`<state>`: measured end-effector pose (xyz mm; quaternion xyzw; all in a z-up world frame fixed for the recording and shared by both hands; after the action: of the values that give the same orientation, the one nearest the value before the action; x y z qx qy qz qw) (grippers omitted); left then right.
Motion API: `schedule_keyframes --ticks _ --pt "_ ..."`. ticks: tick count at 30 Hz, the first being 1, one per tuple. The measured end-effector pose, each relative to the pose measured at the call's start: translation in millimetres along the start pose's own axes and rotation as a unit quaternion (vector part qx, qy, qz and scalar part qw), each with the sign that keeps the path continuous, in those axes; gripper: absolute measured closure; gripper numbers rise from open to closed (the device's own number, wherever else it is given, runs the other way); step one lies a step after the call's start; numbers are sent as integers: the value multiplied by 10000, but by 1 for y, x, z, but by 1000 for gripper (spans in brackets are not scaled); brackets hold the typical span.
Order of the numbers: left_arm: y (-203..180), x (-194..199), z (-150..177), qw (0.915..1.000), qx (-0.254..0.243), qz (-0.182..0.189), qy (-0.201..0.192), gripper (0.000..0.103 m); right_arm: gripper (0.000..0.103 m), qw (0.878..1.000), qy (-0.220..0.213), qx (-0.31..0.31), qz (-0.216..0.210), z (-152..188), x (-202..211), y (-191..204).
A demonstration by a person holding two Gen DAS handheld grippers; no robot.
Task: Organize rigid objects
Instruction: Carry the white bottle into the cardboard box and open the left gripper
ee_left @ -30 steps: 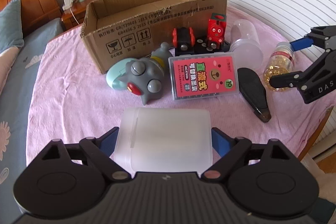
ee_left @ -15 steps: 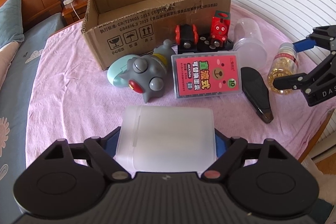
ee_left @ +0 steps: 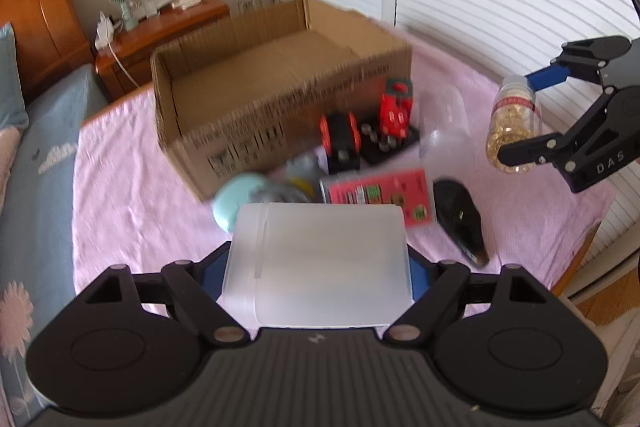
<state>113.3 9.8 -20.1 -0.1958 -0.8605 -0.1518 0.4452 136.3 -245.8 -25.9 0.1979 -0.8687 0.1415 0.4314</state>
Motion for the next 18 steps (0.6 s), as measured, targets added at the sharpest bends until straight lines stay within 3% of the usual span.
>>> schedule_keyframes --ticks 9,18 --pt "34 0 -87 9977 -49 -288 -604 20 8 9983 -571 89 63 -53 11 -12" --pt "83 -74 -160 9973 330 -560 -338 20 8 9977 -668 -30 95 -87 -5 -29"
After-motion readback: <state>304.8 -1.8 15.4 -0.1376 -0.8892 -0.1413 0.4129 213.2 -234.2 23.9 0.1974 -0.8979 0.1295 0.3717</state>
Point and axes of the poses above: each gripper's, at about its wrist camera, not at the fingertips, and x roughly against the way its jaws point, y to its left, z to its underside, the point moved 2 cm from there along -x, roughly the way its jaws point, and after that the axes turned 4 degrees about y, right-handed, at the moved point
